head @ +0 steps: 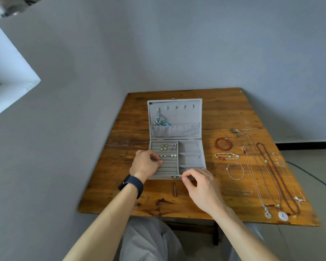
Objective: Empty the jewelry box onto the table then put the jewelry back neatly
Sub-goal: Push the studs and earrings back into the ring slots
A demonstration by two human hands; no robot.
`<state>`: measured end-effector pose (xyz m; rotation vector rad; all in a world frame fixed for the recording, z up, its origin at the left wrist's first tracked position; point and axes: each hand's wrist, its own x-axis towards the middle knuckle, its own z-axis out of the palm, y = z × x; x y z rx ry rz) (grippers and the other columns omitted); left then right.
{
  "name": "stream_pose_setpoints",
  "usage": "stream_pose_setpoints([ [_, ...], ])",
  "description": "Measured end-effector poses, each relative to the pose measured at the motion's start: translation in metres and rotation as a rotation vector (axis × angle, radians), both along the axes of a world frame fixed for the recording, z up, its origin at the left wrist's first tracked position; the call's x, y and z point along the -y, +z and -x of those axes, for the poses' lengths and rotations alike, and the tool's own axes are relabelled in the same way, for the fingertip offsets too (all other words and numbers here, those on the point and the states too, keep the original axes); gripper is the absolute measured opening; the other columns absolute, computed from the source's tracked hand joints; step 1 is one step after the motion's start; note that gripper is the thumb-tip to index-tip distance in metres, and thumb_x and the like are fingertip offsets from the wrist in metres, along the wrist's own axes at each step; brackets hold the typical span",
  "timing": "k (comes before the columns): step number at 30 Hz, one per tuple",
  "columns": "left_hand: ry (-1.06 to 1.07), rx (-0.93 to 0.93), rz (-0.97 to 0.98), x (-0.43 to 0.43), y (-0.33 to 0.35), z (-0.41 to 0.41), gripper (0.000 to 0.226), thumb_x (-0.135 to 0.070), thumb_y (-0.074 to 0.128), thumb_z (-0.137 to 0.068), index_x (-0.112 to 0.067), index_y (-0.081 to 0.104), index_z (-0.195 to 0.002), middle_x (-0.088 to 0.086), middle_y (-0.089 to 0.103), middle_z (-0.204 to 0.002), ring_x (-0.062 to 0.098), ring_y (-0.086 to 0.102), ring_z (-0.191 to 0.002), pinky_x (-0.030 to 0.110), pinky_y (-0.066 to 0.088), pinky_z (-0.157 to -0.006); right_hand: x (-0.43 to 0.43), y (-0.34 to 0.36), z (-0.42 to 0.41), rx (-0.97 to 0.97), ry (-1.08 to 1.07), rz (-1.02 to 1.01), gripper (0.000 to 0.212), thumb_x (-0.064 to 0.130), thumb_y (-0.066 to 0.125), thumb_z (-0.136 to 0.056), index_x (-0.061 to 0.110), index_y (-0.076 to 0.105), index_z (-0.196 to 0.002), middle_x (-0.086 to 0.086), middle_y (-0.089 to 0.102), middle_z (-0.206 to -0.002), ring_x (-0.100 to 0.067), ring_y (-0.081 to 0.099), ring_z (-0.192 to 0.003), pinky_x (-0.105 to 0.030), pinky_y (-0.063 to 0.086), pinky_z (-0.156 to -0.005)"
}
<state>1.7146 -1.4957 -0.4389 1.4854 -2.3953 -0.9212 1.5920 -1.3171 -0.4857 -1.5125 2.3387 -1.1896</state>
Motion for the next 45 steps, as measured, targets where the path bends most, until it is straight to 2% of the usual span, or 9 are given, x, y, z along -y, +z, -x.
stream_pose_setpoints([
  [6,0.057,-0.097,-0.064,0.005,-0.006,0.000,0.015,-0.034,0.081,-0.081,-0.031,0.066,-0.085,-0.001,0.049,-0.118,0.016,0.052,-0.104,0.030,0.047,-0.086,0.015,0.014,0.004,0.073,0.054,-0.074,0.008,0.033,0.063,-0.094,0.032,0.069,-0.099,0.020,0.067,-0.098,-0.002,0.060,-0.095,-0.018,0.049,-0.082],
  [8,0.036,-0.161,-0.068,0.006,-0.011,-0.003,0.015,-0.030,0.082,-0.080,-0.029,0.068,-0.084,-0.004,0.057,-0.110,0.014,0.054,-0.107,0.021,0.044,-0.083,0.027,0.024,0.005,0.084,0.065,-0.088,0.009,0.032,0.063,-0.094,0.032,0.070,-0.099,0.018,0.066,-0.100,-0.002,0.056,-0.098,-0.013,0.043,-0.078],
  [10,0.020,-0.222,-0.067,0.007,-0.013,-0.008,0.014,-0.028,0.082,-0.080,-0.025,0.070,-0.086,-0.011,0.058,-0.099,0.008,0.054,-0.101,0.010,0.037,-0.072,0.041,0.030,0.008,0.043,0.071,-0.095,0.011,0.034,0.062,-0.094,0.032,0.071,-0.100,0.016,0.065,-0.103,-0.006,0.053,-0.100,-0.021,0.043,-0.080],
  [12,0.010,-0.254,-0.057,0.009,-0.017,-0.012,0.013,-0.032,0.081,-0.081,-0.026,0.072,-0.088,-0.009,0.060,-0.105,0.005,0.050,-0.101,0.013,0.036,-0.077,0.055,0.033,0.010,-0.022,0.062,-0.135,0.012,0.037,0.062,-0.093,0.035,0.071,-0.100,0.013,0.063,-0.103,-0.012,0.051,-0.099,-0.029,0.043,-0.081],
  [15,-0.007,-0.286,-0.077,0.012,-0.024,-0.020,0.010,-0.031,0.078,-0.084,-0.030,0.071,-0.090,-0.006,0.062,-0.114,0.008,0.052,-0.110,0.022,0.036,-0.088,0.070,0.032,0.008,-0.085,0.061,-0.211,0.014,0.039,0.061,-0.094,0.037,0.072,-0.101,0.012,0.061,-0.103,-0.012,0.046,-0.099,-0.027,0.037,-0.078],
  [26,-0.049,-0.395,0.029,-0.004,-0.049,-0.036,0.037,-0.029,0.062,-0.096,-0.034,0.058,-0.133,-0.008,0.053,-0.140,0.009,0.043,-0.133,0.016,0.029,-0.105,0.092,0.026,-0.005,-0.252,0.023,-0.347,0.020,0.044,0.058,-0.094,0.036,0.073,-0.107,0.008,0.064,-0.113,-0.017,0.049,-0.101,-0.034,0.046,-0.079],
  [37,-0.064,-0.360,0.132,-0.012,-0.056,-0.042,0.040,-0.029,0.047,-0.103,-0.038,0.052,-0.142,-0.005,0.040,-0.156,0.010,0.033,-0.142,0.017,0.027,-0.108,0.104,0.030,-0.005,-0.067,-0.072,-0.376,0.009,0.042,0.070,-0.086,0.038,0.072,-0.093,0.016,0.072,-0.093,-0.014,0.061,-0.092,-0.027,0.052,-0.068],
  [41,-0.071,-0.365,0.132,-0.013,-0.057,-0.042,0.041,-0.026,0.048,-0.103,-0.037,0.052,-0.142,-0.004,0.039,-0.156,0.012,0.034,-0.142,0.017,0.027,-0.108,0.103,0.037,-0.007,-0.028,-0.093,-0.411,0.012,0.045,0.069,-0.087,0.038,0.073,-0.095,0.016,0.072,-0.092,-0.009,0.057,-0.078,-0.018,0.040,-0.054],
  [45,-0.078,-0.358,0.130,-0.011,-0.057,-0.041,0.041,-0.026,0.048,-0.103,-0.037,0.051,-0.143,-0.004,0.038,-0.157,0.013,0.034,-0.142,0.019,0.028,-0.110,0.100,0.035,-0.011,-0.065,-0.089,-0.373,0.017,0.046,0.068,-0.087,0.037,0.074,-0.099,0.015,0.073,-0.097,-0.013,0.065,-0.086,-0.022,0.048,-0.060],
])
